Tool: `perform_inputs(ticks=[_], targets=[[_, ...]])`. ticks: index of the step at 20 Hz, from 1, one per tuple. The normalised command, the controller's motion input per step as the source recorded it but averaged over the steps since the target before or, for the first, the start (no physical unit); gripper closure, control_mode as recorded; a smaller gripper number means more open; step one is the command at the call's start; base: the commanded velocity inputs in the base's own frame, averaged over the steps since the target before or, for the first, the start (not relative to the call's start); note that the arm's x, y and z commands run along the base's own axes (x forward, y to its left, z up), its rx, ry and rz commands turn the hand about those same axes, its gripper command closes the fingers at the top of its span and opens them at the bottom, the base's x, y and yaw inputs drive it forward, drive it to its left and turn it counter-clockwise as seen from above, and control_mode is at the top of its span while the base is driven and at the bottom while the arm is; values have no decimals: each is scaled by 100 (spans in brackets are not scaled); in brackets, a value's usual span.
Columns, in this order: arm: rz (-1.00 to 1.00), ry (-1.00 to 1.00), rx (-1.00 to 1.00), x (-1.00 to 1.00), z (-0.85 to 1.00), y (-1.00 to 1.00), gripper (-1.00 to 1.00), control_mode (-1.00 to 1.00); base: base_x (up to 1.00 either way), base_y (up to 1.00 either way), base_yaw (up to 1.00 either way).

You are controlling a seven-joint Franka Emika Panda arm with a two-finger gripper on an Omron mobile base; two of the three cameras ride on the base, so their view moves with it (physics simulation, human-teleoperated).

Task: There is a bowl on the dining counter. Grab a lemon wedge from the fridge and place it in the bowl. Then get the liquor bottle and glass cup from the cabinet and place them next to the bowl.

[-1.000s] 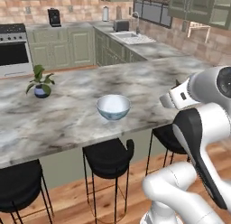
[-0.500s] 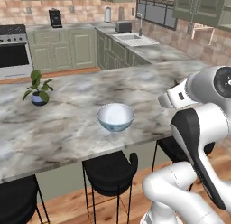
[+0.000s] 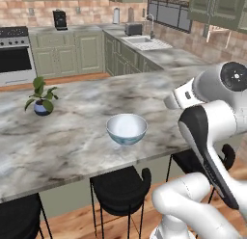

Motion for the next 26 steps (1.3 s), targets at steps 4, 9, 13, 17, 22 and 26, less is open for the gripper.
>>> perform_inputs(ticks=[4,9,13,17,22,26], targets=[[9,24,5,100,-49,34,100,-100,0,0,0],[0,22,-5,100,-71,63,100,-100,0,0,0],[1,23,-5,88,-55,52,100,-100,0,0,0],[1,26,-5,78,-63,31,100,-100,0,0,0],[0,27,-2,80,-64,8,100,-100,0,0,0],[4,15,0,50,-64,0,100,-100,0,0,0]])
